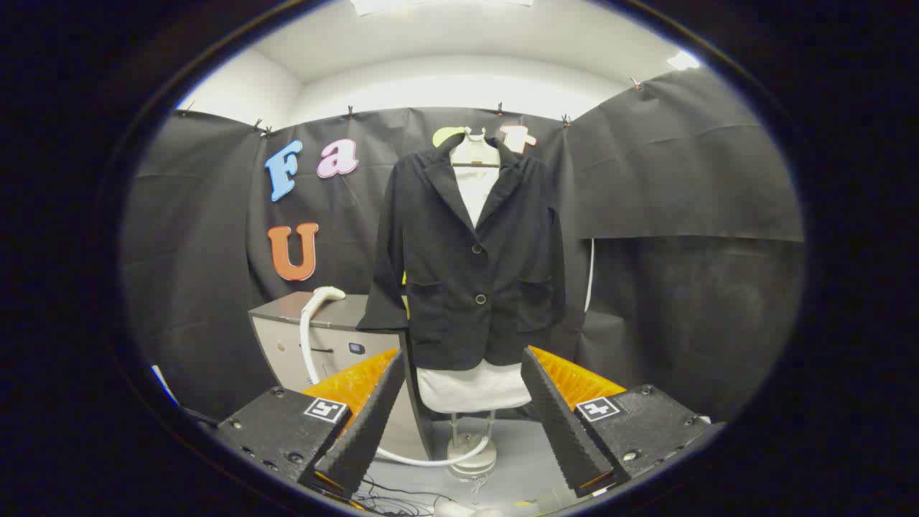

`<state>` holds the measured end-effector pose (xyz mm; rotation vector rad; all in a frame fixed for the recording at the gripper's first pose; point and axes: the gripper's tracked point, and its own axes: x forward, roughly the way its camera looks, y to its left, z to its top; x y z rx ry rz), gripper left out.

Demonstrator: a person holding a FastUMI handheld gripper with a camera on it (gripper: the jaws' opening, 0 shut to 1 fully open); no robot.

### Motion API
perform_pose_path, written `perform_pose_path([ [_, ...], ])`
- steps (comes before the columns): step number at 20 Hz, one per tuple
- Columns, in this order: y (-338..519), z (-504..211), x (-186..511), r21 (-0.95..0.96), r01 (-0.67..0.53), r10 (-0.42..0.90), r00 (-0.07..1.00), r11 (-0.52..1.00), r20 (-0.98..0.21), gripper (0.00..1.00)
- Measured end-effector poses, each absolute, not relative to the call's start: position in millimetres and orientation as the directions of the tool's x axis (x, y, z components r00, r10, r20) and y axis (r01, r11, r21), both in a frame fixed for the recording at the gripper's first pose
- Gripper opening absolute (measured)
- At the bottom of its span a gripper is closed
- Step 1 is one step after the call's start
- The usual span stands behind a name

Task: Iron the clothes twice with a garment steamer, once on the left side and once on the right side.

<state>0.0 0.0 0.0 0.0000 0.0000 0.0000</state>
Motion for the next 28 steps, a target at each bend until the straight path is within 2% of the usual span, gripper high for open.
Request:
perform_pose_path([
  [18, 37, -12, 29, 0.015, 0.001, 0.000, 0.999, 1.000, -0.040, 1.00],
  [28, 127, -4, 127, 0.014, -0.062, 0.063, 0.995, 0.998, -0.078, 1.00],
])
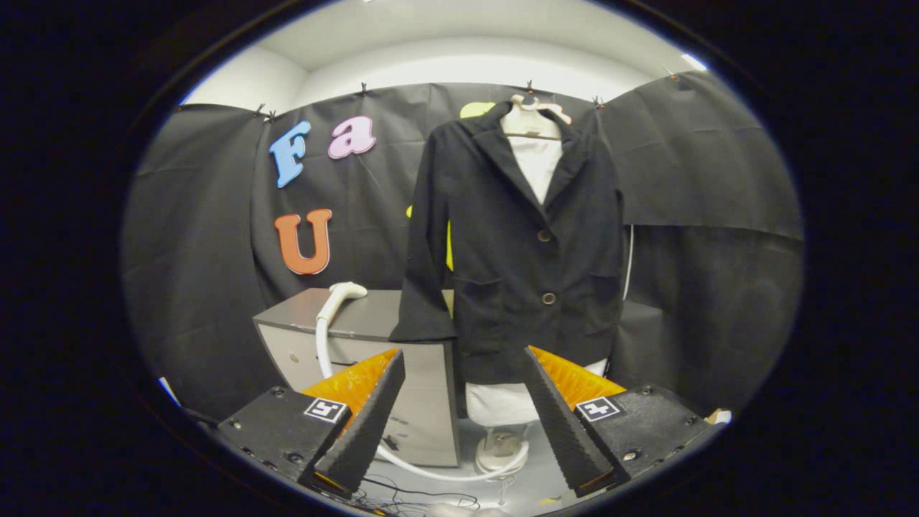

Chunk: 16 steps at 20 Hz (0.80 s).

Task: Iron the clothes twice with a garment steamer, once on the left side and once on the right side.

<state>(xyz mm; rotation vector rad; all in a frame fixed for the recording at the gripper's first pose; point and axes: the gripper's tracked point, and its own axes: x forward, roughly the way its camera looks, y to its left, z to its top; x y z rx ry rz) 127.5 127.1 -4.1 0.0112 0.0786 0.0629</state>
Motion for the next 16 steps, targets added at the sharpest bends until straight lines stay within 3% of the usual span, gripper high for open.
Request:
perform_pose_path([
  [16, 397, -16, 368, 0.011, -0.325, 0.318, 0.917, 0.946, -0.241, 1.00],
])
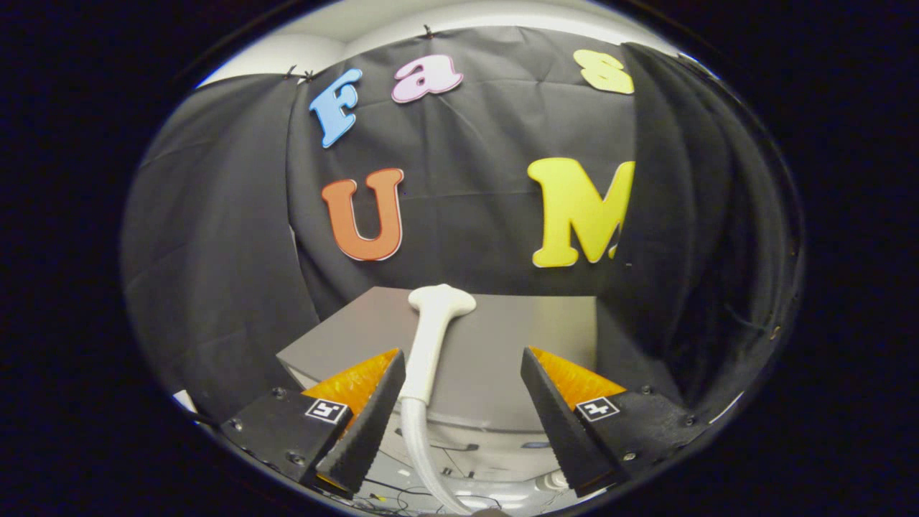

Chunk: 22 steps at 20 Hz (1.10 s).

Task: Iron the clothes twice with a garment steamer, once on the left side and once on the right side.

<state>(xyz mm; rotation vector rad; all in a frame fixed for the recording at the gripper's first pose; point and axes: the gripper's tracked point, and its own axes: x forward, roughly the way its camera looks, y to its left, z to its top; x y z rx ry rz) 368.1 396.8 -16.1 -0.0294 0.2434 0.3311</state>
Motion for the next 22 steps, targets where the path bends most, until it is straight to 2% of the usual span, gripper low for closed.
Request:
perform_pose_path([
  [8, 456, -65, 438, 0.013, -0.317, 0.293, 0.856, 0.948, -0.425, 0.94],
  [10, 456, -68, 444, -0.021, -0.302, 0.263, 0.862, 0.953, -0.433, 0.91],
  [11, 452, -72, 446, -0.034, -0.272, 0.227, 0.859, 0.962, -0.458, 0.88],
  [13, 454, -84, 451, -0.010, -0.272, 0.230, 0.834, 0.962, -0.501, 0.71],
  [15, 455, -84, 451, -0.011, -0.282, 0.239, 0.830, 0.959, -0.503, 0.64],
  [18, 462, -85, 450, -0.016, -0.276, 0.229, 0.828, 0.961, -0.513, 0.41],
  [22, 463, -84, 451, 0.033, -0.303, 0.276, 0.813, 0.952, -0.513, 0.38],
])
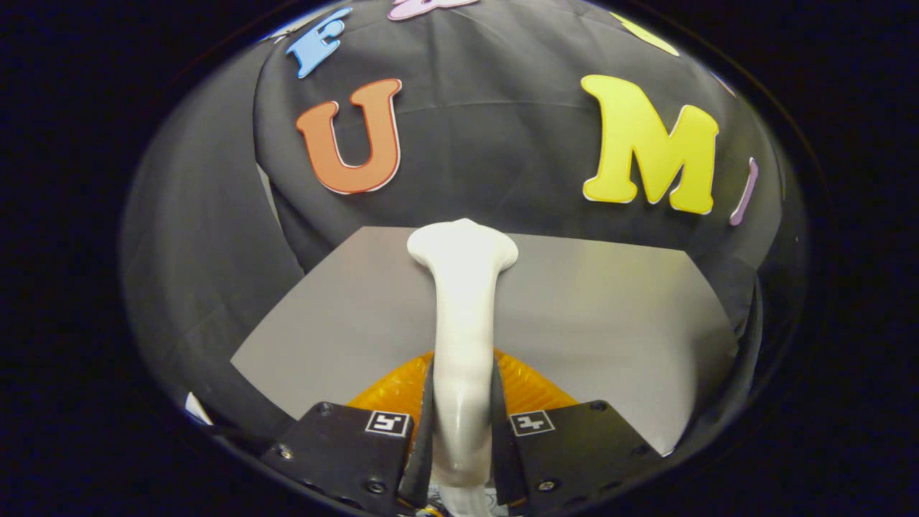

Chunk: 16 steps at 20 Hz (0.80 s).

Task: Iron the clothes twice with a garment steamer, once on the left side and once on the right side.

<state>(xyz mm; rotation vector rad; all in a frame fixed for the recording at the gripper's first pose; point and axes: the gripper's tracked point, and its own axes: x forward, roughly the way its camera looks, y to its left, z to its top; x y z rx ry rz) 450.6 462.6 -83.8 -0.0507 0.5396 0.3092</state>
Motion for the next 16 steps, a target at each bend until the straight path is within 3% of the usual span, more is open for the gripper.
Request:
perform_pose_path([
  [7, 428, -44, 410, 0.086, -0.311, 0.320, 0.864, 0.946, -0.388, 0.36],
  [16, 322, 39, 290, 0.130, -0.309, 0.328, 0.931, 0.942, -0.162, 0.36],
])
